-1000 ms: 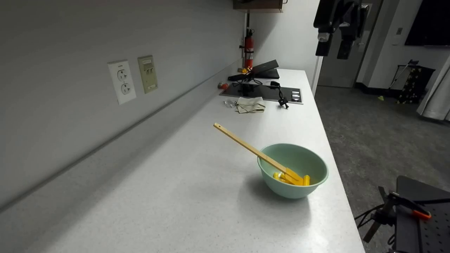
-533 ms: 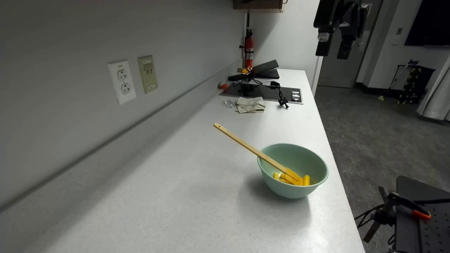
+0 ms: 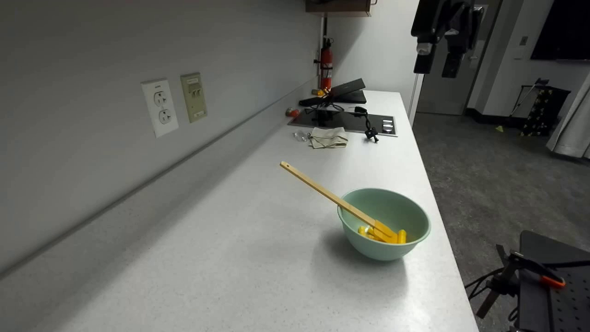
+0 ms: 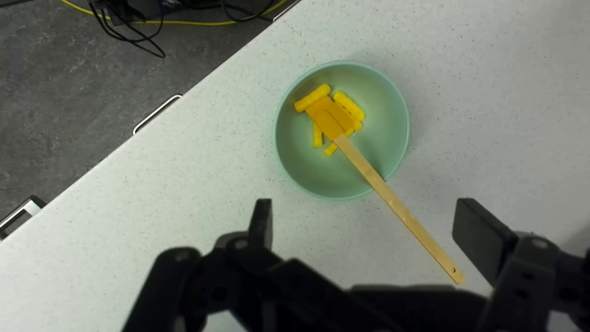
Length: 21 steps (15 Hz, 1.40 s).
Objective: Use the wooden spatula to stir the contents in the blue bowl
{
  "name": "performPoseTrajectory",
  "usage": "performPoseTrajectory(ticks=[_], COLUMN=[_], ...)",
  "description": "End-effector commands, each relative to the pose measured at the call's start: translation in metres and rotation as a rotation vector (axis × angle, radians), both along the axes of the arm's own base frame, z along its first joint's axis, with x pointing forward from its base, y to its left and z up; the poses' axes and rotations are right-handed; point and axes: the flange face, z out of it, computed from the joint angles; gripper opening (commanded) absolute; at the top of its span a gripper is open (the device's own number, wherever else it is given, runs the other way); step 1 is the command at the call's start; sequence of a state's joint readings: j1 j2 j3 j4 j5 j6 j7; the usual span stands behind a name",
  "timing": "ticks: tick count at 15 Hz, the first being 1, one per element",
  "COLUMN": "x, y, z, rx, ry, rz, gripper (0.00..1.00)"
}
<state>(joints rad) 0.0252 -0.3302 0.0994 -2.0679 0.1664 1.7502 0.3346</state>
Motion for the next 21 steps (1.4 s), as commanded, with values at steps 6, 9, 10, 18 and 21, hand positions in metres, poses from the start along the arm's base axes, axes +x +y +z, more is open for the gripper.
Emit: performPoseTrajectory(ticks=[6,9,10,18,21], x=[0.001,0.001,0.001,-0.003,-0.008], y=[-0.001,0.000,0.002,0.051,0.081], z=[-0.013,-0.028,-0.035,-0.076,-0.083], rx=[0.004,0.008,0.006,0.026,0.010], ry=[0.021,0.032,0.038,-0.013,-0.039], rz=[0.002,0.010,0.018,0.267,0.416], gripper=[1.00,1.00,1.00,1.00,1.00])
